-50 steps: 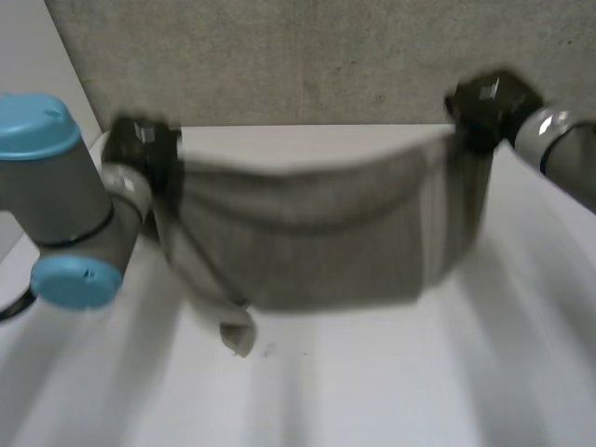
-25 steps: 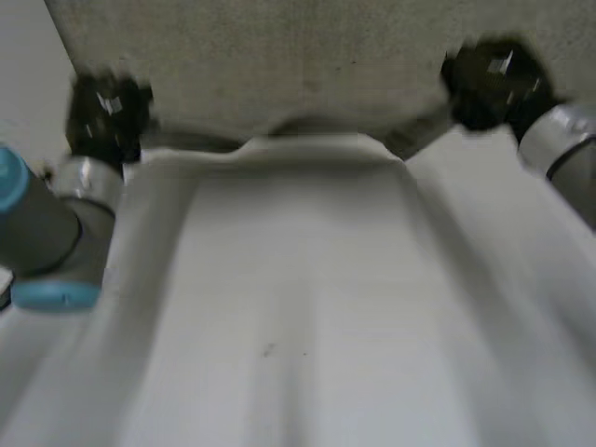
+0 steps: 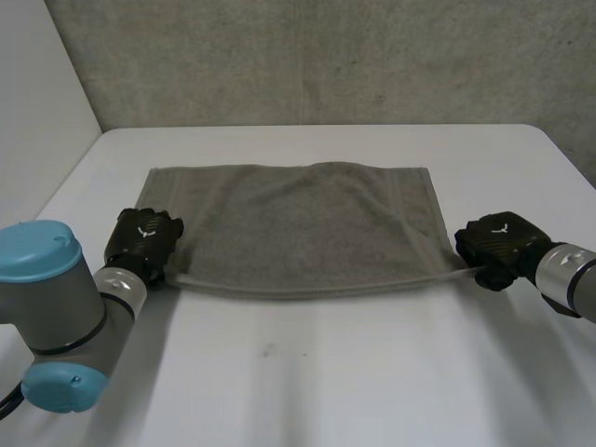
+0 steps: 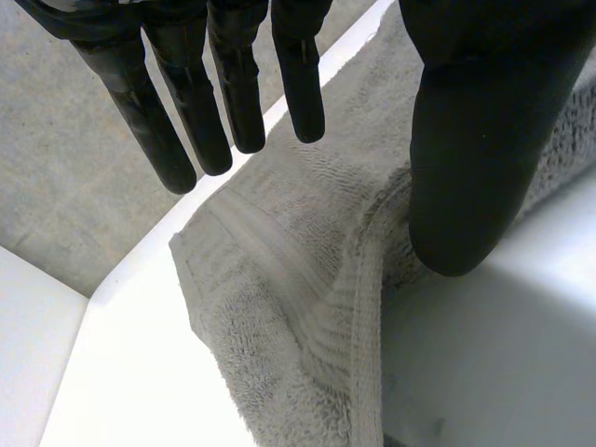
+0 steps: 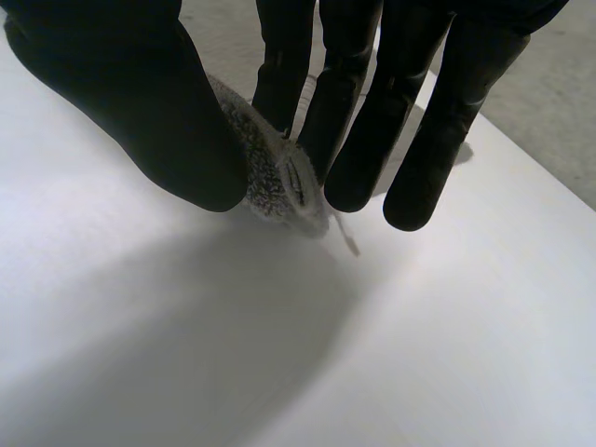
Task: Fold the towel.
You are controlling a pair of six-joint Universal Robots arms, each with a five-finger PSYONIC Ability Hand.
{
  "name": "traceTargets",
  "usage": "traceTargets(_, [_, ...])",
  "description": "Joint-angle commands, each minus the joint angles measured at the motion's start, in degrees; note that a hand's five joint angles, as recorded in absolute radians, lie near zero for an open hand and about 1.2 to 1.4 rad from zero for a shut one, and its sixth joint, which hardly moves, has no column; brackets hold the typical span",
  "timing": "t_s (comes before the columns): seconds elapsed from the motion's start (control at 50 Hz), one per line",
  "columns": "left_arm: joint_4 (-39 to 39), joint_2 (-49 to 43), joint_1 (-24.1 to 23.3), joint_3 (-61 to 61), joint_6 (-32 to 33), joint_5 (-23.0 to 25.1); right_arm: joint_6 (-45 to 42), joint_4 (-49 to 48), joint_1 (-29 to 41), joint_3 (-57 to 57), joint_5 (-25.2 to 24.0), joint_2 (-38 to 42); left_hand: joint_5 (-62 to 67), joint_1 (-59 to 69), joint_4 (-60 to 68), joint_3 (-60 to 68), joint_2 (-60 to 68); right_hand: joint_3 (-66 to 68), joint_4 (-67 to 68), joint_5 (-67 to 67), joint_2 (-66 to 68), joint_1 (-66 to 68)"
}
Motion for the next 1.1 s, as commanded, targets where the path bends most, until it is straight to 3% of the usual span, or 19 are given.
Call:
traceTargets(0.02, [0.0,0.3,0.5,-1.4,0.0,-1.2,3.8,-3.6,-1.7,2.2,-0.2,-0.6,3.0,2.5,2.9,2.8,2.8,11.7,11.4,17.0,12.8,19.3])
traceTargets(0.28, [-2.0,1.2,2.1,-3.0,0.2,-5.1,3.8,-6.0,-1.8,3.2,0.0,-1.2,10.2,9.7,10.2,10.0,10.0,11.7,11.4,17.0,12.8,19.3])
traceTargets(0.34, [-3.6,1.8,2.0,-3.4,0.1,-5.1,3.8,-6.0,-1.8,3.5,0.1,-2.0,18.6,18.2,18.6,18.4,18.5,11.7,11.4,17.0,12.8,19.3])
traceTargets(0.38, [-4.3,2.8,1.9,-4.0,0.1,-5.1,3.7,-6.0,-1.7,3.6,0.1,-2.3,44.4,43.9,44.3,44.2,44.2,11.7,11.4,17.0,12.8,19.3])
traceTargets(0.42, [-4.7,3.5,1.9,-4.2,0.1,-5.0,3.6,-5.8,-1.7,3.6,0.0,-2.8,50.8,50.4,50.8,50.6,50.7,11.7,11.4,17.0,12.8,19.3])
traceTargets(0.54, [-8.3,6.7,1.2,-5.4,0.1,-5.1,2.6,-3.0,-1.7,3.1,0.5,-4.8,50.9,50.4,50.9,50.7,50.7,11.7,11.4,17.0,12.8,19.3])
traceTargets(0.66, [-17.1,11.7,1.5,-6.2,0.4,-5.1,-3.9,12.5,-3.7,0.7,-0.3,-9.0,50.9,50.4,50.9,50.7,50.7,11.7,11.4,17.0,12.8,19.3])
traceTargets(0.7, [-26.7,16.1,1.6,-6.5,1.6,-5.1,-12.2,22.4,-6.6,0.9,-0.3,-10.9,50.9,50.4,50.9,50.7,50.7,11.7,11.4,17.0,12.8,19.3])
traceTargets(0.72, [-26.8,16.1,1.6,-6.5,1.7,-5.1,-12.3,22.5,-6.6,0.9,-0.3,-10.9,50.9,50.4,50.9,50.7,50.7,11.7,11.4,17.0,12.8,19.3])
traceTargets(0.76, [-35.3,20.7,1.7,-7.0,3.6,-5.1,-22.8,33.7,-9.5,1.6,0.8,-12.8,50.9,50.4,50.9,50.7,50.7,11.7,11.4,17.0,12.8,19.3])
traceTargets(0.78, [-35.4,20.7,1.7,-7.0,3.6,-5.1,-22.8,33.7,-9.5,1.6,0.8,-12.8,50.9,50.4,50.9,50.7,50.7,11.7,11.4,17.0,12.8,19.3])
traceTargets(0.82, [-43.0,25.1,1.2,-7.3,5.5,-5.0,-32.7,43.5,-13.3,2.9,0.9,-15.9,50.9,50.4,50.9,50.7,50.7,11.7,11.4,17.0,12.8,19.3])
traceTargets(0.86, [-45.7,27.1,1.0,-7.1,6.4,-4.7,-36.1,47.0,-15.4,3.3,0.3,-17.4,50.9,50.4,50.9,50.7,50.7,11.7,11.4,17.0,12.8,19.3])
traceTargets(0.94, [-46.1,29.3,0.8,-6.0,6.8,-4.3,-38.7,47.5,-17.9,2.2,-1.3,-19.0,50.9,50.4,50.9,50.7,50.7,11.7,11.4,17.0,12.8,19.3])
traceTargets(1.0, [-42.1,28.7,0.8,-4.4,6.8,-4.3,-35.7,44.4,-18.5,-0.4,-5.4,-18.9,50.9,50.4,50.9,50.7,50.7,11.7,11.4,17.0,12.8,19.3])
traceTargets(1.04, [-38.5,27.4,0.7,-3.7,6.8,-4.3,-29.2,40.0,-17.8,-2.7,-7.8,-17.4,50.9,50.4,50.9,50.7,50.7,11.7,11.4,17.0,12.8,19.3])
traceTargets(1.08, [-31.4,21.3,0.5,-1.5,7.1,-4.3,-25.9,37.1,-16.5,-4.1,-7.7,-15.2,50.9,50.4,50.9,50.7,50.7,11.7,11.4,17.0,12.8,19.3])
traceTargets(1.1, [-31.3,21.2,0.5,-1.5,7.1,-4.3,-25.9,37.1,-16.5,-4.1,-7.7,-15.2,50.9,50.4,50.9,50.7,50.7,11.7,11.4,17.0,12.8,19.3])
